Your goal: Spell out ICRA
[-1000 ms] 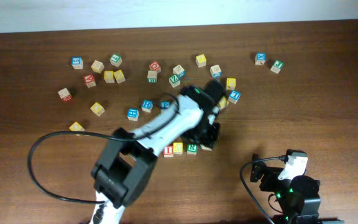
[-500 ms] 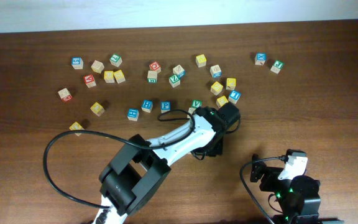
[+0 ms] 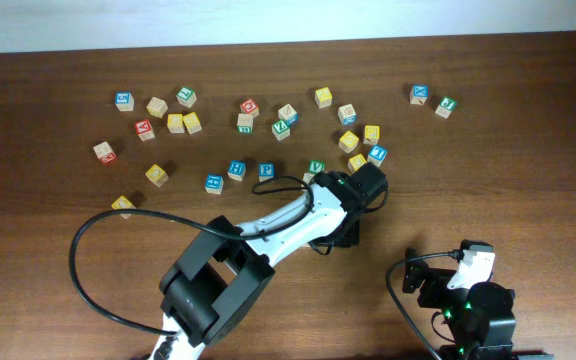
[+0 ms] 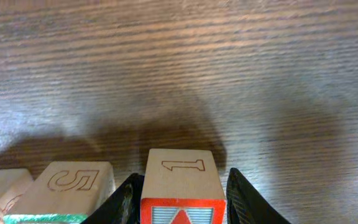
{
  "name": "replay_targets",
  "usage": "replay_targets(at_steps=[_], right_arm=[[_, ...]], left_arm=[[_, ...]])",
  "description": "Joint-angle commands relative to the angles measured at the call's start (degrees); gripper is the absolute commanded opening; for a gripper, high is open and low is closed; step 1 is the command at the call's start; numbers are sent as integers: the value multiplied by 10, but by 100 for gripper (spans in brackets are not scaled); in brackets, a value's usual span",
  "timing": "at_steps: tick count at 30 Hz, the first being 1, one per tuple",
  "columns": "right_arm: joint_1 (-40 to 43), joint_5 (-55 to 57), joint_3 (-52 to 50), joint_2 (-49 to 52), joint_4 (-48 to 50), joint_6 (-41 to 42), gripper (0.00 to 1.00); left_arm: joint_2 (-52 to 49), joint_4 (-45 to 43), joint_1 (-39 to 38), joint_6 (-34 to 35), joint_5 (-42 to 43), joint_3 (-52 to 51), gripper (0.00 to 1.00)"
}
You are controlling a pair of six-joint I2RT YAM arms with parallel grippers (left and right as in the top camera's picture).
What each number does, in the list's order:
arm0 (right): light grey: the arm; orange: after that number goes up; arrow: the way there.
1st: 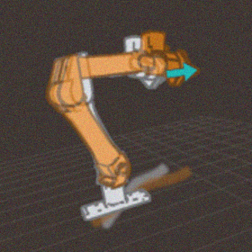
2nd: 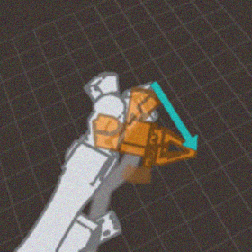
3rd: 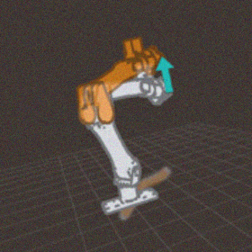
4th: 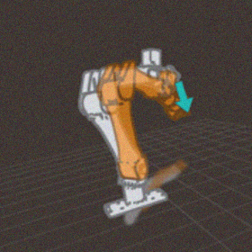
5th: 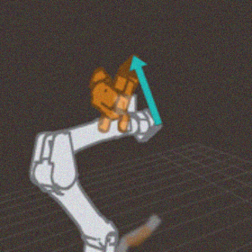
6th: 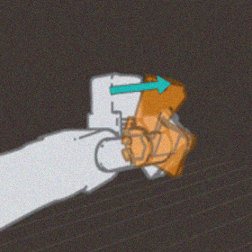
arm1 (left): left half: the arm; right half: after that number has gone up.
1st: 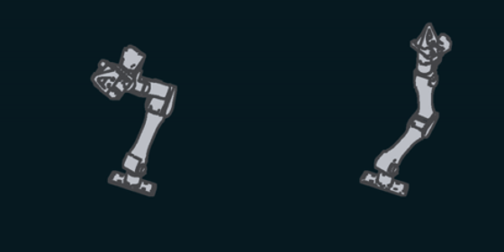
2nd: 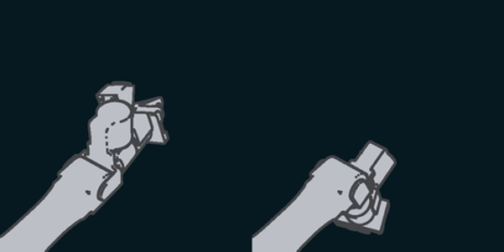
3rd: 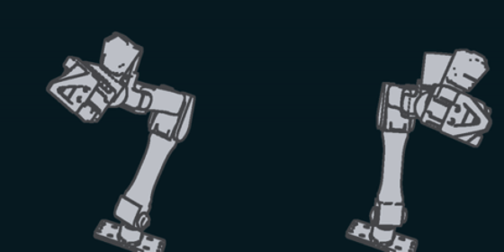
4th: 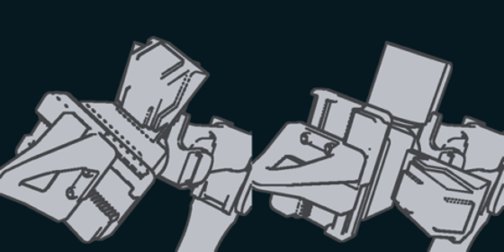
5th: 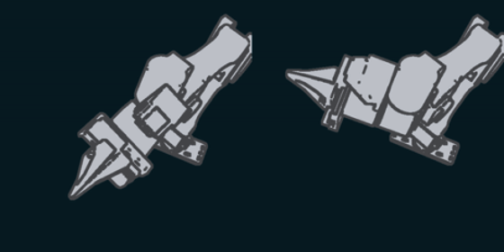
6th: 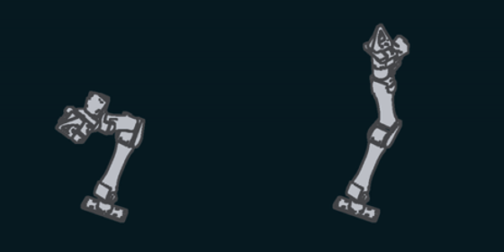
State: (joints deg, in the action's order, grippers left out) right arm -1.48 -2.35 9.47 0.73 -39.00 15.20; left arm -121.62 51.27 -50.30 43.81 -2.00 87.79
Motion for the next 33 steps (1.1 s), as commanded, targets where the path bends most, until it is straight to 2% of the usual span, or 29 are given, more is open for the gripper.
replay_targets(at_steps=[1,4,7,8,13,16,21,23,27,30,33], right_arm=[[4,7,2,0,-3,-2,98],[4,7,2,0,-3,-2,98],[4,7,2,0,-3,-2,98],[4,7,2,0,-3,-2,98],[4,7,2,0,-3,-2,98],[4,7,2,0,-3,-2,98],[4,7,2,0,-3,-2,98],[4,7,2,0,-3,-2,98],[4,7,2,0,-3,-2,98],[4,7,2,0,-3,-2,98],[4,7,2,0,-3,-2,98]], left_arm=[[5,-8,0,5,-9,-4,35],[5,-9,18,5,-8,-2,34],[5,-25,35,-5,-8,-2,45],[5,-42,40,-28,-8,0,50],[5,-36,63,-36,-8,55,50],[5,29,83,-60,-8,138,48],[20,228,166,-78,-9,323,47],[53,266,213,-119,-9,339,47],[142,322,317,-140,-8,339,49],[207,370,405,-185,-8,339,50],[242,410,441,-200,-9,339,50]])
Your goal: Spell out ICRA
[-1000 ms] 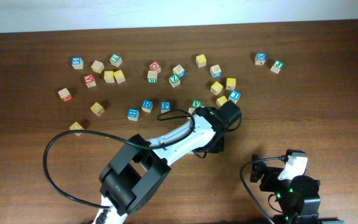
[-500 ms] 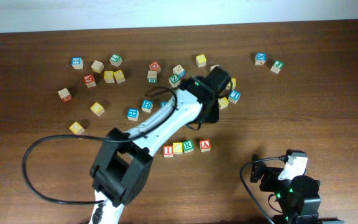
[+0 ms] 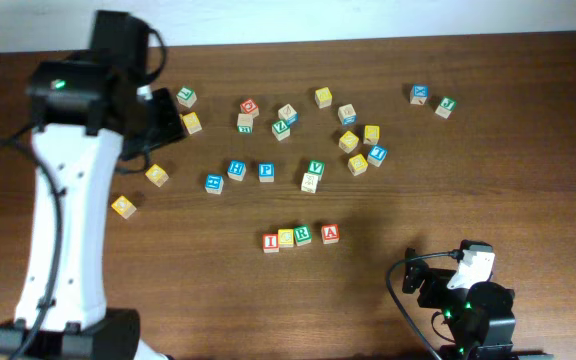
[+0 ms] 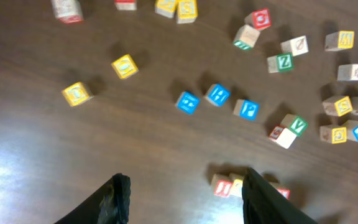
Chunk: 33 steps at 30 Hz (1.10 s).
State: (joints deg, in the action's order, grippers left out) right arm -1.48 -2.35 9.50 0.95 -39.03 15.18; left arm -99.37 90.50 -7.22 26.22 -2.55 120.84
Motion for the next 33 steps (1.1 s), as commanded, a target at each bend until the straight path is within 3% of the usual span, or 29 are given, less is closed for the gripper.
replay_targets(at_steps=[1,12,15,22,23,26,29,33], right_arm=[[4,7,2,-2,-3,-2,98],[4,7,2,-2,-3,-2,98],[4,7,2,-2,-3,-2,98],[4,7,2,-2,-3,-2,98],[4,7,2,-2,-3,-2,98],[4,7,2,-2,-3,-2,98],[4,7,2,-2,-3,-2,98],[4,7,2,-2,-3,-2,98]], left_arm=[[23,27,10,-28,-5,8,50],[36,62,10,-28,-24,-2,50],[38,58,10,-28,-24,-55,52],[38,-101,10,-28,29,-241,58],[38,-118,10,-28,28,-257,63],[38,-152,10,-27,28,-263,66],[37,-184,10,-18,28,-263,99],[37,-185,10,-26,27,-282,99]])
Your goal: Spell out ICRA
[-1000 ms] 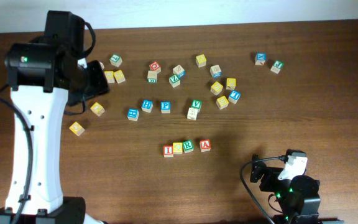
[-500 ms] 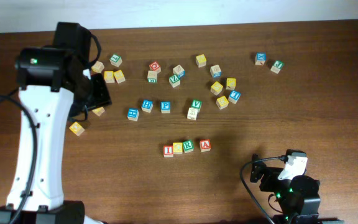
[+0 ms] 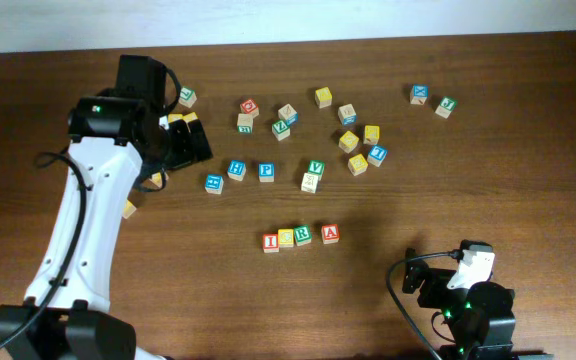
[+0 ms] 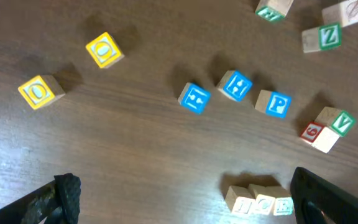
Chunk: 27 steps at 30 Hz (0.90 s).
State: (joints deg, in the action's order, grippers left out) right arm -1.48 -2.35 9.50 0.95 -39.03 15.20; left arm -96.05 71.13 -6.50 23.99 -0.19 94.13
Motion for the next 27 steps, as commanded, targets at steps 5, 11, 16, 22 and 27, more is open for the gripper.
replay_targets(at_steps=[5,11,16,22,27], right_arm=[[4,22,2,-2,-2,-2,98],[4,39,2,-2,-3,-2,98],[4,76,2,-2,-51,-2,98],[4,78,2,-2,-47,-2,98],[4,28,2,-2,94,78,98]], left_arm=[[4,-1,63,-9,58,-15,99],[4,30,107,-55,76,-15,99],[4,53,106,-55,77,-15,99],[4,92,106,-55,79,-15,99],[4,93,78,-57,79,-26,99]])
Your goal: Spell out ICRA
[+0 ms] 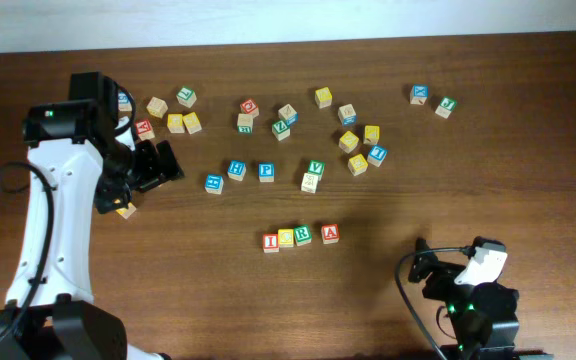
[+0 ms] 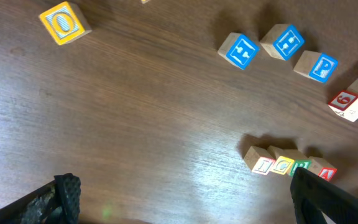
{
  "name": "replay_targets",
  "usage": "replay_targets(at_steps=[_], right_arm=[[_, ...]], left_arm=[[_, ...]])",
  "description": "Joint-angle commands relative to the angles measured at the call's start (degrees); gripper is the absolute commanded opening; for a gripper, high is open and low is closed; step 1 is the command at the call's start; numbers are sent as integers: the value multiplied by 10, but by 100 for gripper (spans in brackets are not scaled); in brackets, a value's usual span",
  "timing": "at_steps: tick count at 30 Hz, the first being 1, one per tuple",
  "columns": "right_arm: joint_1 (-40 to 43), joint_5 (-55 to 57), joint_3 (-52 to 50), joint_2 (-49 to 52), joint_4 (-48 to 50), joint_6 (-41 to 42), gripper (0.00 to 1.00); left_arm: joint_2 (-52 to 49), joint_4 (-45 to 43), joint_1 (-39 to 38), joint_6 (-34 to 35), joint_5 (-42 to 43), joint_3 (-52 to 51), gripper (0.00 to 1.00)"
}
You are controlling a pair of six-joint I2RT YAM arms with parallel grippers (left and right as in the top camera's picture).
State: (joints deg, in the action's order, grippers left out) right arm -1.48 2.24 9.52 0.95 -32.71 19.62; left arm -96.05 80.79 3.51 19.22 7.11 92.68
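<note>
Four blocks stand in a row on the brown table and read I (image 1: 271, 241), C (image 1: 287, 238), R (image 1: 303, 236), A (image 1: 330, 234), with a small gap before the A. The left wrist view shows the same row at lower right: I (image 2: 259, 163), C (image 2: 283, 165), then R and A half behind a finger. My left gripper (image 1: 156, 165) hangs open and empty over the table's left side, well left of the row; its fingers (image 2: 64, 198) stand wide apart. My right gripper (image 1: 424, 268) is folded at the front right, jaws unclear.
Loose letter blocks lie scattered across the far half of the table, among them a blue P (image 1: 266, 171), two more blue blocks (image 1: 214, 183) and a yellow O (image 2: 65, 23). A yellow block (image 1: 125, 210) lies half under my left arm. Cables loop beside the right arm.
My left gripper has shifted left and nearer to the front, from the far-left cluster of blocks to over bare wood. The right arm has shifted slightly. The row has not moved.
First my left gripper was down at the row with a red-edged block between its fingers. Then it was open and empty, high at the far left, with I C R A lying free. It stayed open there and has since dropped lower on the left.
</note>
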Motion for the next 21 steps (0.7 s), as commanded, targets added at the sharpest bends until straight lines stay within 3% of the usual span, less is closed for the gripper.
replay_targets(at_steps=[1,2,6,8,14,18,21], right_arm=[[4,-18,1,-2,44,34,98],[4,-19,1,-2,54,35,98],[4,-213,1,-2,100,171,98],[4,-227,1,-2,135,217,98],[4,-325,1,-2,308,220,98],[4,-324,5,-2,367,220,98],[4,-322,49,5,365,172,98]], left_arm=[[4,-3,-32,-13,6,-13,99],[4,-3,-40,-21,6,-15,99],[4,-3,-63,-26,0,-18,99],[4,0,-66,-26,0,-19,99],[4,-11,-94,-26,0,-38,99],[4,-32,-95,-26,0,-80,99],[4,-38,-95,-26,0,-92,99]])
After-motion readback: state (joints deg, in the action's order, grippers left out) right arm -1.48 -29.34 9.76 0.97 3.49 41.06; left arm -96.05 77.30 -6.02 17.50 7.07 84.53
